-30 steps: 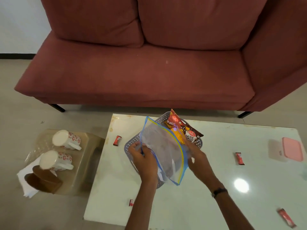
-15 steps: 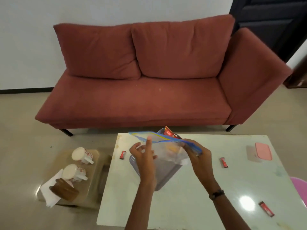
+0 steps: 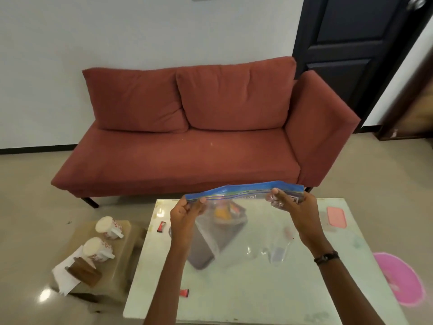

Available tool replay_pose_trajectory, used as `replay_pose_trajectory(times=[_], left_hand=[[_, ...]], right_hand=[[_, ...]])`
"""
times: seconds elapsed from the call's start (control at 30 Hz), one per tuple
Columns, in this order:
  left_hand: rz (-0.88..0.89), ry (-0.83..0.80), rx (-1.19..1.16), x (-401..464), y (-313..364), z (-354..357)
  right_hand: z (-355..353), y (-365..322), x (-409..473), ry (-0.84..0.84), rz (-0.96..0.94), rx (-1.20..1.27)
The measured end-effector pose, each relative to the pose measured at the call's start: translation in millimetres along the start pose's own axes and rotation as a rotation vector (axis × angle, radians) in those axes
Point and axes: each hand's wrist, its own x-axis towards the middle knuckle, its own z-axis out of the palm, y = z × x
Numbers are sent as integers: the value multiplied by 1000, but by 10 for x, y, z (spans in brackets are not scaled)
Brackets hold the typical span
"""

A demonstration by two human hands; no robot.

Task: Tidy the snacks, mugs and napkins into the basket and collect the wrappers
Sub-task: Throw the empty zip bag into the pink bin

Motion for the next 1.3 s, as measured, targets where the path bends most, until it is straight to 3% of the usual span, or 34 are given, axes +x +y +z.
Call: replay_pose_trajectory(times=[0.2, 0.33, 0.47, 0.63, 0.8, 0.97, 1.07, 1.13, 1.23, 1.3], left_hand=[[-38, 131, -102, -402, -40, 719], [-143, 3, -171, -671, -97, 1162], [-279, -238, 32, -963, -279, 1532], [-299, -338, 122, -926, -429, 1905], [-344, -510, 212, -658, -653, 2181], [-464, -467, 35, -548, -1031, 2703], [-736, -435, -110, -553, -1245, 3153], [-887, -503, -32, -593, -1382, 3471], [-843, -715, 291, -743, -1636, 3970], [-793, -722, 402, -862, -1882, 4336]], right_hand=[[-948, 9, -267, -306, 187, -110], [-1443, -74, -331, -181, 189, -23], [-1848, -180, -218, -91, 194, 44], [-2313, -158, -77, -270, 295, -49], [-2841, 93, 110, -242, 276, -124], [-3463, 289, 165, -177, 245, -97], [-3897, 348, 223, -174, 118, -216], [-4209, 478, 321, -165, 134, -326], [-4703, 743, 445, -76, 161, -400], [-5097, 969, 505, -85, 164, -418]])
